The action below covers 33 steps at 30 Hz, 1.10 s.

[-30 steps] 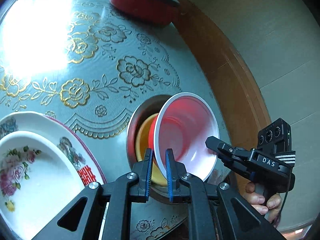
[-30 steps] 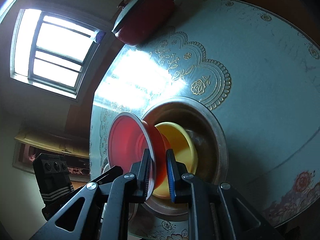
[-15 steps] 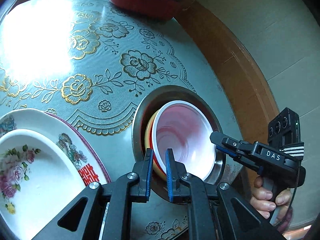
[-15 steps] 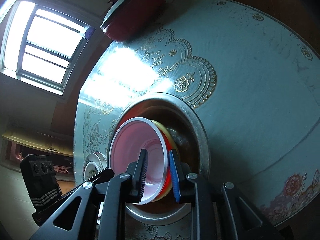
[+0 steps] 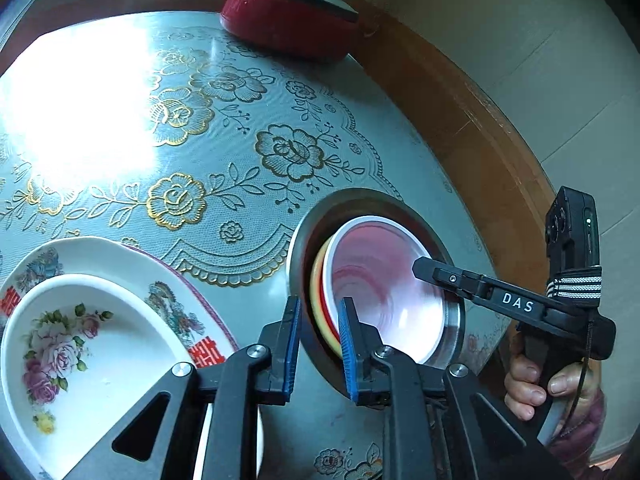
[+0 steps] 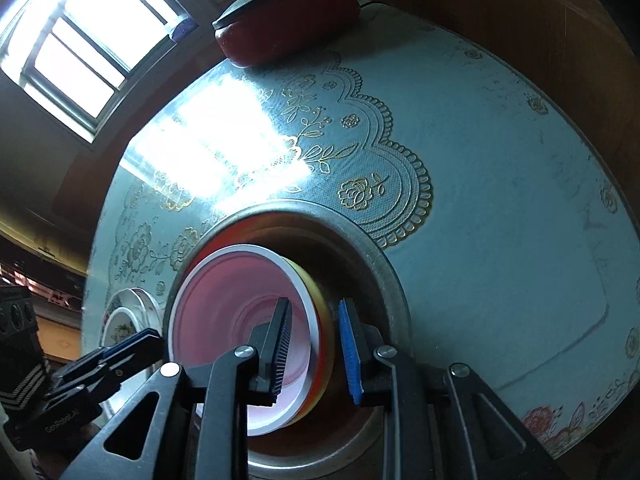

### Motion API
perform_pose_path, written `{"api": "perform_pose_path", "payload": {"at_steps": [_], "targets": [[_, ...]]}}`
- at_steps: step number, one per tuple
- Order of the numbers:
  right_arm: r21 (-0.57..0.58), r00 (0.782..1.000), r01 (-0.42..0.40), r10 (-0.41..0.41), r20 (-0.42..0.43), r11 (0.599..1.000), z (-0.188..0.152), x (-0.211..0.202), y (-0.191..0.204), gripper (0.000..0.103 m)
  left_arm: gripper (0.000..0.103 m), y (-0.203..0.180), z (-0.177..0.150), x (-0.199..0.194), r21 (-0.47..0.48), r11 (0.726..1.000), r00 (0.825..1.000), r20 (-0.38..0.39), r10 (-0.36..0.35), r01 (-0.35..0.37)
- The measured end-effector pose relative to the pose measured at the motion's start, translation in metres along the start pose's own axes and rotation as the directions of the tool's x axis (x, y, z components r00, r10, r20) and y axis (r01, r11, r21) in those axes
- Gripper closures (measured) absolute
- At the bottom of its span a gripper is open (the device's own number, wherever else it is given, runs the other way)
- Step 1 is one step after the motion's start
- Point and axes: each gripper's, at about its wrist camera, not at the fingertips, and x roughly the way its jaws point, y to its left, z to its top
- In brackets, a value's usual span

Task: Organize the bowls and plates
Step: 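Lower the red bowl into the yellow bowl and open both tools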

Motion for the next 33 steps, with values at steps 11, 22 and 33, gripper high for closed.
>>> {"api": "perform_pose_path", "payload": {"at_steps": [11, 22, 33], "targets": [[-0.364, 0.964, 0.259, -0.262, 0.044, 0.895, -0.009, 0.022, 0.042, 0.087, 0.083, 0.014, -0.002, 0.001, -0.027, 0.999, 1.0, 0.011, 0.022, -0.022], [-0.409, 0.95, 0.307, -0.304, 0.075, 0.859, -0.017, 0.023, 0.047, 0.088, 0.076, 0.013, -0.001, 0.007, -0.008, 0.999, 0.999, 0.02, 0.039, -0.039], [-0.362, 0.96, 0.274, -0.273, 0.056, 0.891, -0.019, 0.016, 0.045, 0.072, 0.066, 0.008, -0.003, 0.004, 0.057, 0.994, 0.993, 0.069, 0.091, -0.095]]}}
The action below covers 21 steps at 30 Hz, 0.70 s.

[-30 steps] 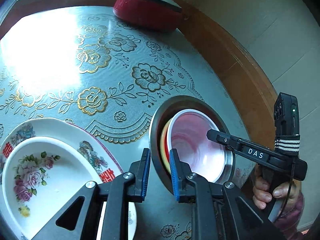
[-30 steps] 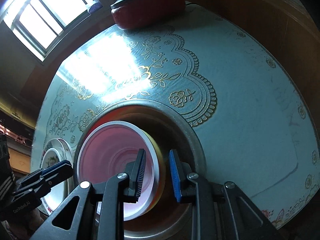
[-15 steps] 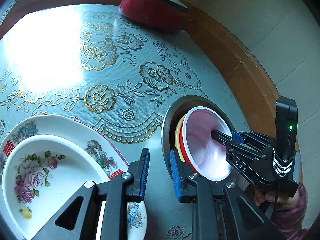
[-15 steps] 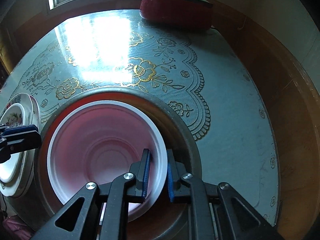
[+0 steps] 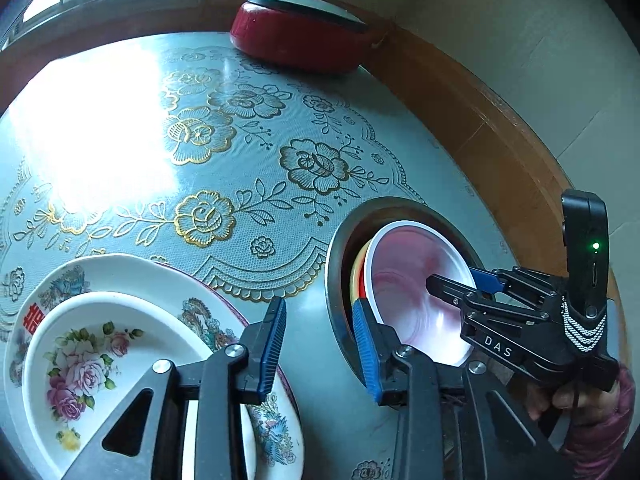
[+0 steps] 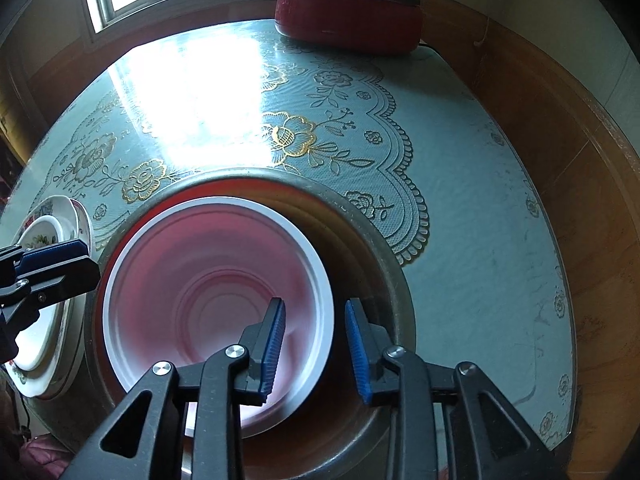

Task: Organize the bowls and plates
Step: 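Lower the red bowl into the yellow bowl and open both tools, then move both tools to the steel bowl rim and grip it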

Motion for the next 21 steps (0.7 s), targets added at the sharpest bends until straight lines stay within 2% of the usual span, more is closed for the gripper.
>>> {"api": "perform_pose_path", "payload": {"at_steps": [7, 9, 14, 21], "targets": [[0.054, 0.999, -0.027, 0.025, 0.038, 0.998, -0.002, -0.012, -0.005, 0.069, 0.059, -0.002, -0.002, -0.004, 0.028, 0.999, 0.999, 0.026, 0.027, -0.028], [0.077, 0.998, -0.036, 0.032, 0.055, 0.996, -0.004, -0.019, -0.006, 0.068, 0.054, -0.002, -0.003, -0.004, 0.032, 0.999, 0.999, 0.026, 0.028, -0.029], [0.145, 0.994, -0.055, 0.041, 0.097, 0.988, -0.009, -0.034, -0.015, 0.067, 0.052, -0.004, -0.005, -0.006, 0.044, 0.999, 1.0, 0.021, 0.019, -0.02], [0.29, 0.984, -0.111, 0.063, 0.168, 0.951, -0.021, -0.053, -0.041, 0.064, 0.05, -0.006, -0.007, -0.007, 0.071, 0.997, 1.0, 0.01, 0.006, -0.007]]}}
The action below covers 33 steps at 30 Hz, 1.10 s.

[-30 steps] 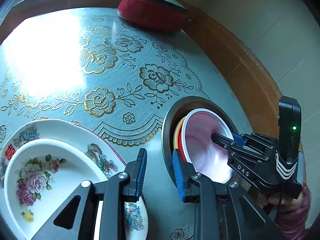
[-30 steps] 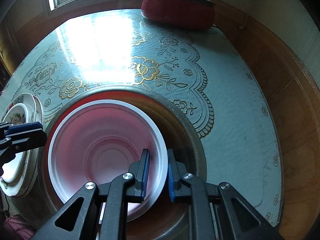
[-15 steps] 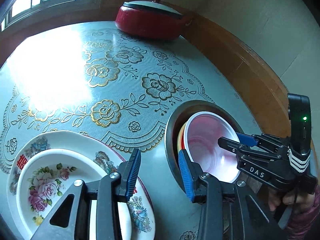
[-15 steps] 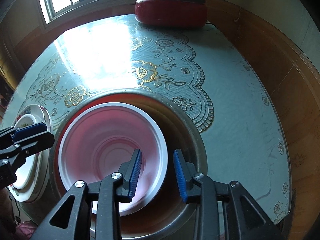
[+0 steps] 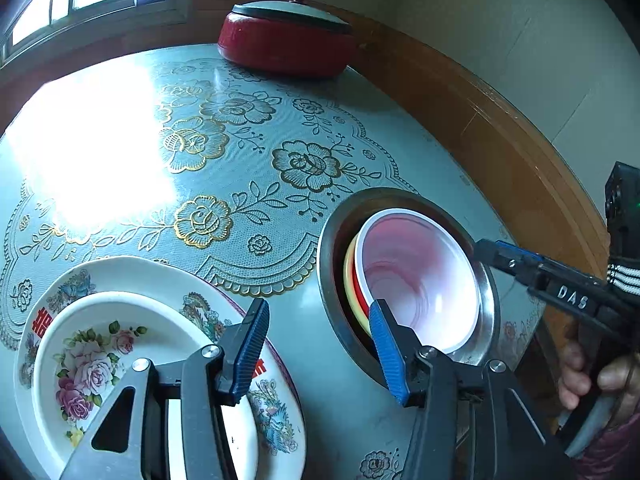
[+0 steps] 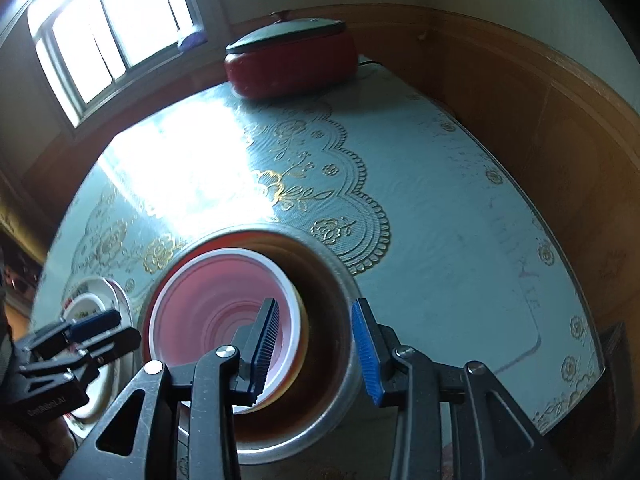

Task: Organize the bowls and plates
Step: 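Move both tools to the steel bowl rim and grip it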

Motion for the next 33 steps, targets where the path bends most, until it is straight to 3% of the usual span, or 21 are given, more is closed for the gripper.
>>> {"api": "perform_pose_path", "payload": {"at_steps": [6, 10, 17, 23, 33], "targets": [[0.22, 0.998, -0.062, 0.053, 0.044, 0.974, -0.007, -0.006, -0.041, 0.064, 0.05, 0.002, 0.0, 0.0, 0.01, 1.0, 1.0, -0.007, -0.019, 0.019], [0.348, 0.993, -0.111, 0.093, 0.066, 0.931, -0.021, -0.006, -0.063, 0.064, 0.05, 0.011, 0.003, -0.001, -0.003, 0.999, 0.999, -0.018, -0.051, 0.051], [0.506, 0.982, -0.189, 0.168, 0.087, 0.842, -0.054, 0.002, -0.079, 0.063, 0.043, 0.034, 0.02, -0.004, -0.068, 0.983, 0.984, -0.037, -0.175, 0.172], [0.561, 0.976, -0.217, 0.179, 0.122, 0.799, -0.078, -0.001, -0.082, 0.063, 0.044, 0.047, 0.033, 0.009, -0.123, 0.967, 0.969, -0.087, -0.233, 0.222], [0.512, 0.964, -0.266, 0.225, 0.14, 0.817, -0.065, -0.003, -0.086, 0.063, 0.045, 0.051, 0.043, 0.024, -0.195, 0.947, 0.958, -0.08, -0.275, 0.256]]}}
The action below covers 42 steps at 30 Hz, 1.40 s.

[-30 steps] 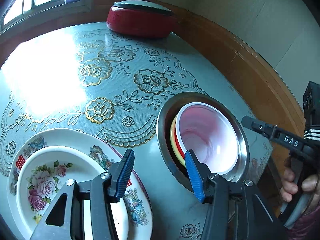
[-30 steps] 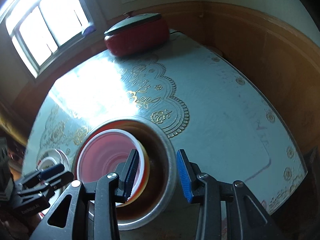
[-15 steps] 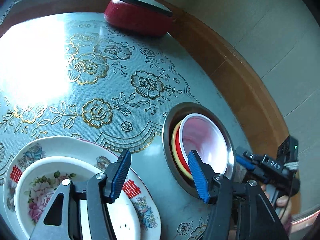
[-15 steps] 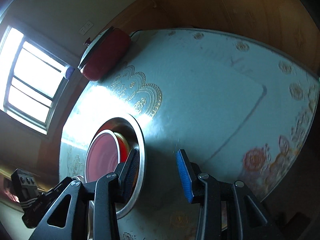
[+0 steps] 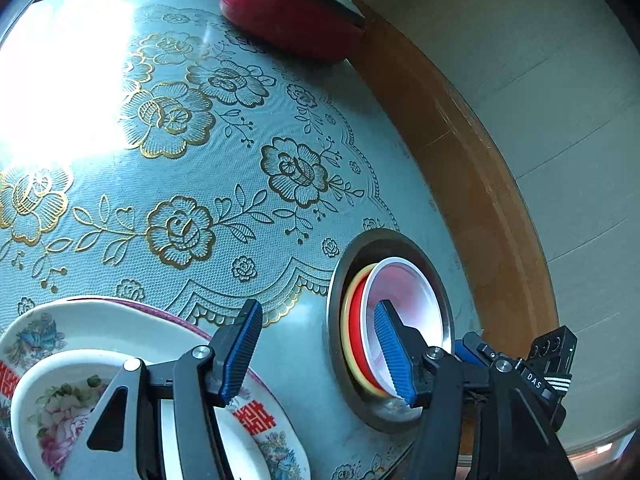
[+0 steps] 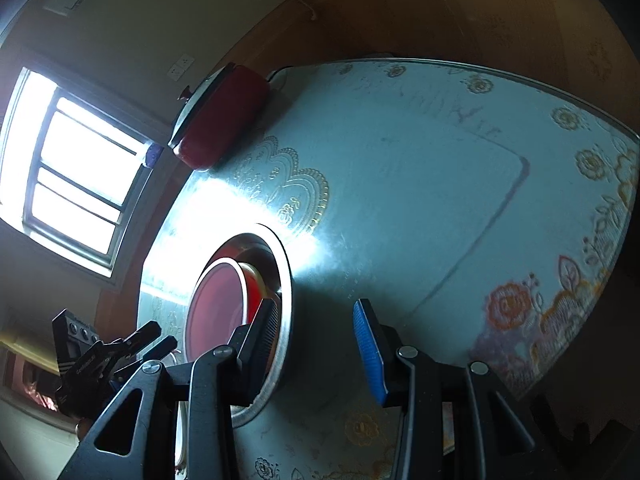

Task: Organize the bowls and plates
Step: 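Move both tools to the steel bowl rim and grip it, then lift the steel bowl holding the nested bowls with both tools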

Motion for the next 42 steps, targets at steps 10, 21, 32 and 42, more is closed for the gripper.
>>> {"api": "perform_pose_path", "payload": {"at_steps": [10, 21, 32, 42], "targets": [[-0.123, 0.997, -0.015, 0.005, -0.082, 0.992, 0.014, 0.016, 0.012, 0.069, 0.057, 0.005, 0.006, 0.01, -0.062, 0.997, 0.999, -0.012, 0.049, -0.049], [-0.199, 0.99, -0.015, -0.014, -0.143, 0.98, 0.01, 0.026, 0.019, 0.071, 0.083, 0.004, 0.008, 0.02, -0.05, 0.997, 0.998, -0.013, 0.054, -0.054], [-0.219, 0.985, -0.02, -0.019, -0.174, 0.975, 0.007, 0.035, 0.019, 0.071, 0.084, -0.005, 0.004, 0.024, 0.035, 0.998, 0.998, -0.029, 0.054, -0.053], [-0.278, 0.986, 0.012, -0.059, -0.159, 0.961, 0.003, 0.039, 0.029, 0.073, 0.083, -0.014, -0.005, 0.038, 0.177, 0.98, 0.991, -0.082, 0.105, -0.089]]}}
